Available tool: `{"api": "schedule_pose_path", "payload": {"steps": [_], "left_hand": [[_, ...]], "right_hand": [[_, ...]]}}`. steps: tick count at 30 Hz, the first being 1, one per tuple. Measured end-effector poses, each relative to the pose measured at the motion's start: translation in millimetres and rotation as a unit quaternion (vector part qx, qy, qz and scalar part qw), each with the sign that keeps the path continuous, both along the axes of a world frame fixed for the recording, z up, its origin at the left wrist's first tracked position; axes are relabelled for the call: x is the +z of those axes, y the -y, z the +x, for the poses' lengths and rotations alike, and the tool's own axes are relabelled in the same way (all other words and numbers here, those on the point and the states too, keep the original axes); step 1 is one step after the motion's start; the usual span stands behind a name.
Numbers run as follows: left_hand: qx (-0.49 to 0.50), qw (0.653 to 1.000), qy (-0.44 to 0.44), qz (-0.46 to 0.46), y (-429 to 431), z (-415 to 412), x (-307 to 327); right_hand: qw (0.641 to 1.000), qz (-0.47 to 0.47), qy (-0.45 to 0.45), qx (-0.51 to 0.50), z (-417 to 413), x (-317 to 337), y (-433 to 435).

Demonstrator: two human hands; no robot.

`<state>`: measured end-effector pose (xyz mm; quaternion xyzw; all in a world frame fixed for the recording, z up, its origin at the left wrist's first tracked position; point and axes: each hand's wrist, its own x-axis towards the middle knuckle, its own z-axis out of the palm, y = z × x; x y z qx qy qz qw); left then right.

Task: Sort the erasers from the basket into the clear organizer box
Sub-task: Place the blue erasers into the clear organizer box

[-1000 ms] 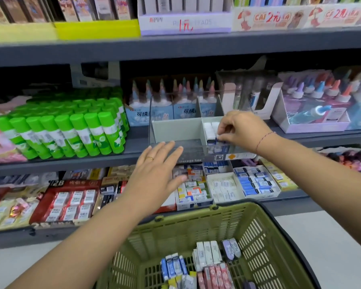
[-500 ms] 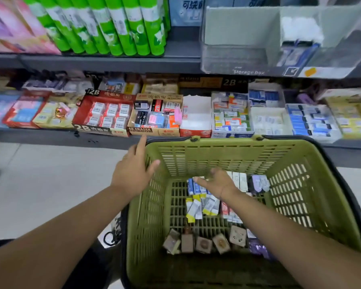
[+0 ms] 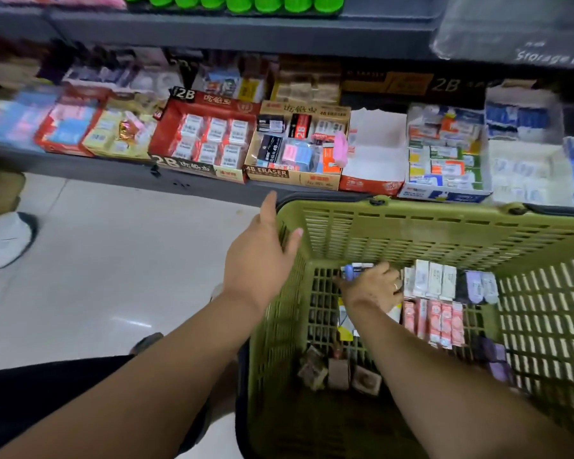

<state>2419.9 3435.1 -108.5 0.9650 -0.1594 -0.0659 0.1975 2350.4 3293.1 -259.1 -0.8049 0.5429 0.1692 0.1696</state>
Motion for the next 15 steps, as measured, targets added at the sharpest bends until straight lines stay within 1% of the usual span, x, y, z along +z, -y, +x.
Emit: {"api": "schedule_pose_path", "payload": {"steps": [2,11,15], "left_hand": [[0.004,1.000,0.004,0.006,-1.0,0.7,-1.2],[0.004,1.000,0.016,0.009,-2.0,1.1,-3.0],[0.005,1.000,0.010,0.010,-1.7,1.5,-3.0]], "right_hand": [[1.000,-0.002,-0.006,0.009,0.6,-5.4,0.3],[0.999,0.051,-0.002,0.010,3.3,-8.7,11.9],[0.992,0.121,0.041,0.019,3.4,-3.9,11.7]]}}
